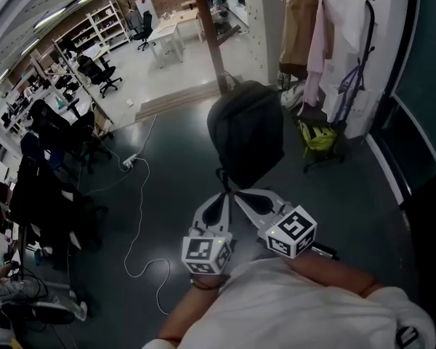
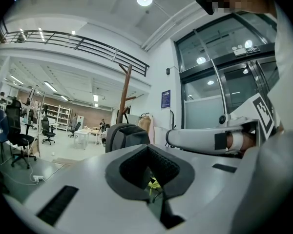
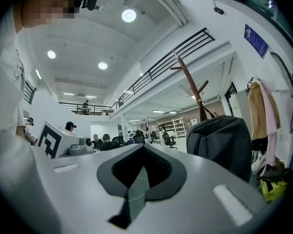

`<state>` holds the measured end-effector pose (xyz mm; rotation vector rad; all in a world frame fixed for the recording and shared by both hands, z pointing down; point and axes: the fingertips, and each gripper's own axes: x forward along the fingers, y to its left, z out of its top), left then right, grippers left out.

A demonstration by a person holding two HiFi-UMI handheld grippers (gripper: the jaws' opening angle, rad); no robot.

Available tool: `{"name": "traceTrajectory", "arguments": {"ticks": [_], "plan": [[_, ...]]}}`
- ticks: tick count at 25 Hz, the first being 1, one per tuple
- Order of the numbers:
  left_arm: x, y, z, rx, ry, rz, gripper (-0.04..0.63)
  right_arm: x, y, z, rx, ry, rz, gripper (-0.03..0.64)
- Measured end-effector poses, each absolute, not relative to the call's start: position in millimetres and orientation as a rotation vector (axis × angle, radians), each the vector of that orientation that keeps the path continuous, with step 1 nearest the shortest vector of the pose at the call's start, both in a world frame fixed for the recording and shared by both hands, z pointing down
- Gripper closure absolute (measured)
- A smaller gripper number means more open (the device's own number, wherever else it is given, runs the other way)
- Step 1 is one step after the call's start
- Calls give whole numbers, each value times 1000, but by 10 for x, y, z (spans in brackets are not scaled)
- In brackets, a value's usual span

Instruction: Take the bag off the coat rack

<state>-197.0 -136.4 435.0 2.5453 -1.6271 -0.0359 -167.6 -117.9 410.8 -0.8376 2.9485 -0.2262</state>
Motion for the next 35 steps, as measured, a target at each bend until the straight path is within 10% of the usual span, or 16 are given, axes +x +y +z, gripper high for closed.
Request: {"name": "traceTrajectory", "arguments": {"ticks": [35], "plan": [[-2072,-2314,4282,2517,-1659,-53,594,-1772,-2164,4084,-851,2961,-201,629]]}}
